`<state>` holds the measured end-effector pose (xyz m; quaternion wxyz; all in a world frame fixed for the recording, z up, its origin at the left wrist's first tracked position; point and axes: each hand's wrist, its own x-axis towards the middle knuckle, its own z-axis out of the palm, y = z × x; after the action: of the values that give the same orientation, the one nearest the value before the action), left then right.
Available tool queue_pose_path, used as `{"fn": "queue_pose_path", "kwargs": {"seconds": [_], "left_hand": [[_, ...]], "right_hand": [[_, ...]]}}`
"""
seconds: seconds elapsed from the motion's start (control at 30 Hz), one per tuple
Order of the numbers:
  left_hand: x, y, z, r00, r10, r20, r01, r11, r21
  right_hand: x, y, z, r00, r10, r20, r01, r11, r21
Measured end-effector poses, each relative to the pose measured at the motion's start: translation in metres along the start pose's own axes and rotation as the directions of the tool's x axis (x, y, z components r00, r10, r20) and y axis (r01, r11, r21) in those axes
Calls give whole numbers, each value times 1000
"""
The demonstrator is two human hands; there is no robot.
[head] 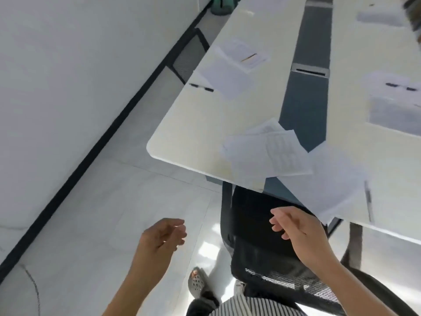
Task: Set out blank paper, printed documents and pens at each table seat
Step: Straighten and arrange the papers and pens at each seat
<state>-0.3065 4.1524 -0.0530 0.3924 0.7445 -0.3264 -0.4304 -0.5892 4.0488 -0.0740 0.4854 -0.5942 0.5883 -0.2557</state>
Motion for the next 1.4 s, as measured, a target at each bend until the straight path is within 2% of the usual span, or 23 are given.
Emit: {"fn": "queue_pose_path", "kwargs": {"seconds": [0.17, 0.3, 0.5, 0.7, 0.77, 0.9, 0.97, 1.03, 1.07, 1.13, 1.23, 1.3, 1.4], "left_hand": [[57, 45, 35, 967, 68, 245, -92, 992, 90], [77, 64, 79, 927, 75, 368, -144, 976, 163], [115, 59, 128, 901, 40, 431, -219, 900, 376], [205, 40, 156, 913, 19, 407, -300, 707, 640], [244, 35, 170, 893, 60, 446, -387, 610, 692], [294, 28, 198, 826, 61, 561, -547, 329, 769], [305, 21, 202, 801, 26, 598, -589, 214, 780], [304, 11, 198, 790, 12, 613, -607, 147, 781], [301, 6, 193, 785, 17, 619, -615, 140, 776], [293, -8, 181, 776, 21, 630, -625, 157, 765], [285, -26, 158, 753, 101, 650, -656, 188, 731], [282, -32, 147, 740, 96, 665, -669, 203, 715], [281, -30, 138, 746, 58, 664, -654, 257, 712]], "right_hand": [[-1, 7, -8, 983, 106, -150, -101, 994, 43], [16, 21, -19, 964, 156, -215, -147, 988, 55], [67, 48, -29, 951, 248, -184, -232, 967, 100], [110, 59, -27, 914, 390, -115, -363, 910, 199], [129, 60, -25, 871, 481, -99, -437, 852, 288], [165, 70, -14, 754, 647, -109, -541, 707, 455], [183, 69, -7, 665, 744, -60, -578, 564, 589], [201, 61, -1, 577, 815, 52, -567, 353, 744], [210, 57, 2, 555, 827, 94, -544, 275, 793], [226, 53, 7, 540, 832, 126, -508, 203, 837], [248, 53, 15, 544, 834, 96, -513, 240, 824], [261, 53, 20, 559, 828, 31, -576, 361, 733], [277, 40, 22, 647, 756, -101, -583, 576, 573]]}}
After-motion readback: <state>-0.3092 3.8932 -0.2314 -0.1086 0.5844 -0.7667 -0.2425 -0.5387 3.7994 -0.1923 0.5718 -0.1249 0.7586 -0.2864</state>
